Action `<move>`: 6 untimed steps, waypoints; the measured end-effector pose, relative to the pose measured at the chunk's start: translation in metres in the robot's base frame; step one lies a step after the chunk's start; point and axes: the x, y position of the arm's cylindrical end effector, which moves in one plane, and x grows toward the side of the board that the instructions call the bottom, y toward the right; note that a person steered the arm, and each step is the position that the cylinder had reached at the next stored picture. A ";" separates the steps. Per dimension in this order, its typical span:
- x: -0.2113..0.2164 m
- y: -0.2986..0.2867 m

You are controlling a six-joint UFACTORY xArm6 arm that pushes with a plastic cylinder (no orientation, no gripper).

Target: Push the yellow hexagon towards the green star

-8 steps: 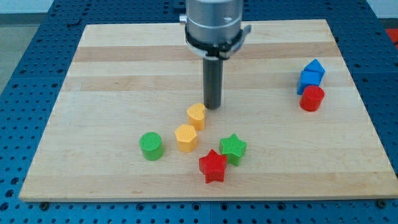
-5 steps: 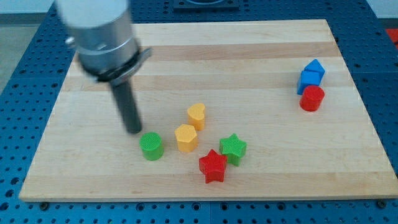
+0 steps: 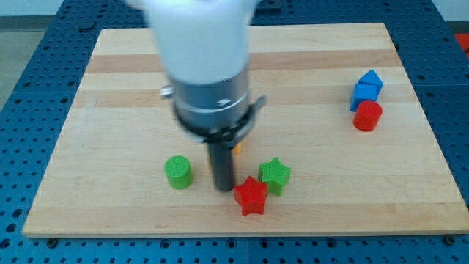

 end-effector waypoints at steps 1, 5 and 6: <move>-0.038 0.014; -0.022 -0.126; -0.030 -0.113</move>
